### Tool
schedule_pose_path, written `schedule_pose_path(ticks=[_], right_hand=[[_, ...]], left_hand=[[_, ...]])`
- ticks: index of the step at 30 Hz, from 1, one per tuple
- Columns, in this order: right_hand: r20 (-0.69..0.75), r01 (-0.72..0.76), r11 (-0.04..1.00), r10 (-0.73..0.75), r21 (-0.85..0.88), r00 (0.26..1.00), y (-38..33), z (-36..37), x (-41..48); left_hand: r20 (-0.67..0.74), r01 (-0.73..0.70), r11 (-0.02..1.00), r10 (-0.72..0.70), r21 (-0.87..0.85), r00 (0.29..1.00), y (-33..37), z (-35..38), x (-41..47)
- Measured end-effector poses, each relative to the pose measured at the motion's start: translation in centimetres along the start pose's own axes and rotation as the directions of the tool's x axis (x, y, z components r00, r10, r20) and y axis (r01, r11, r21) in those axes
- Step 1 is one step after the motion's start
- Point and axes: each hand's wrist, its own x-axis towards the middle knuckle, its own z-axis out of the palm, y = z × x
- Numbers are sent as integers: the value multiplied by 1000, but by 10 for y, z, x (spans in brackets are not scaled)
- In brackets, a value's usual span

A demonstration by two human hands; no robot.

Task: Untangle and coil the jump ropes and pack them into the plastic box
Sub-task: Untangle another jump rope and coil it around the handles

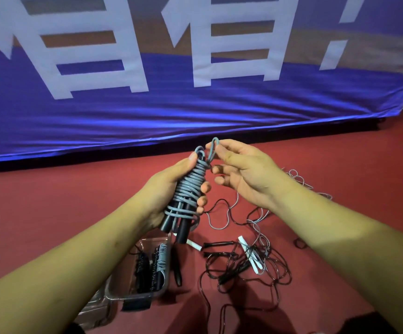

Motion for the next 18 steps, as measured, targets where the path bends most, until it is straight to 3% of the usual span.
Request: schedule_pose_path(ticks=[5,14,18], right_hand=[[-90,-30,974,51,226,995,-6,2,5],[-68,-60,970,78,235,995,-9,0,12],[-104,-33,997,40,70,994,-12,-1,13]], left_hand=[[3,20,999,-20,32,1000,1,-3,1],[18,18,997,-17,-80,1000,-3,0,4],[21,6,994,-3,-113,1000,-6,-1,7]])
